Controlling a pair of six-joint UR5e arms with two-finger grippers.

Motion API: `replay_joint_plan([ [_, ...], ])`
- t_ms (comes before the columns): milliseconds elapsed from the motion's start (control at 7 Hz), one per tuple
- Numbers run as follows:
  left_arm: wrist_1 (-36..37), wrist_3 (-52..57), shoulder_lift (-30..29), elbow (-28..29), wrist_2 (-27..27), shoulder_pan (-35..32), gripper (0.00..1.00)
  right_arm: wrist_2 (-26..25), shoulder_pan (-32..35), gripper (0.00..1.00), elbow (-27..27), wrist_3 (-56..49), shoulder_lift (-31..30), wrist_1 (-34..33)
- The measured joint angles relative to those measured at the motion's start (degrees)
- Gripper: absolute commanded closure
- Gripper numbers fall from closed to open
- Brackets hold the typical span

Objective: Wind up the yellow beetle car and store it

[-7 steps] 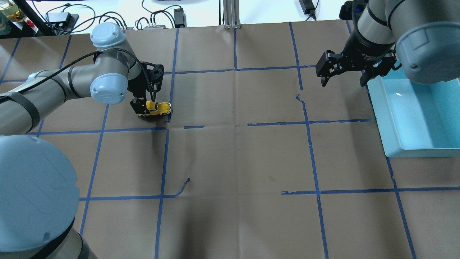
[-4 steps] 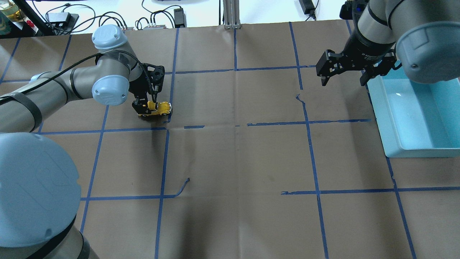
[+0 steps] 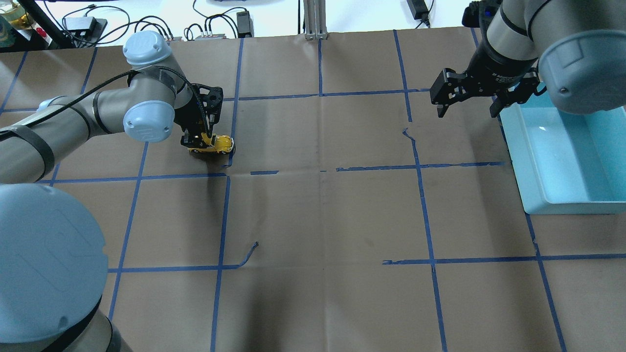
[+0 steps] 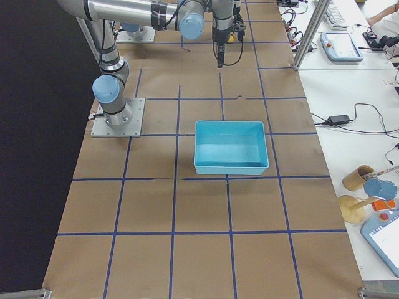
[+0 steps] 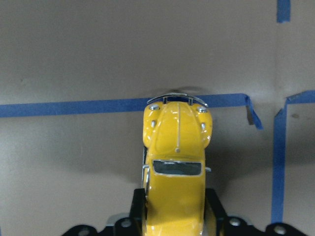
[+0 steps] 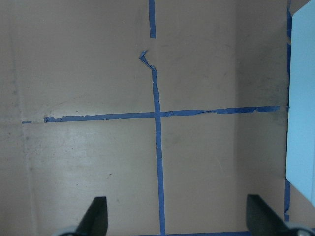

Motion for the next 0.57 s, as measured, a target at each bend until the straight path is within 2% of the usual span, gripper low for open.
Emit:
replay_joint_plan([
  [143, -0.3, -0.1, 0.8, 0.3, -1.0, 0.0, 1.0, 0.0, 0.0, 0.0, -0.1, 0.0, 0.0, 0.0],
  [571, -0.7, -4.6, 2.6, -0.3, -8.5, 0.2, 1.0, -0.2, 0.1, 0.0, -0.3, 0.0, -0.1, 0.0],
])
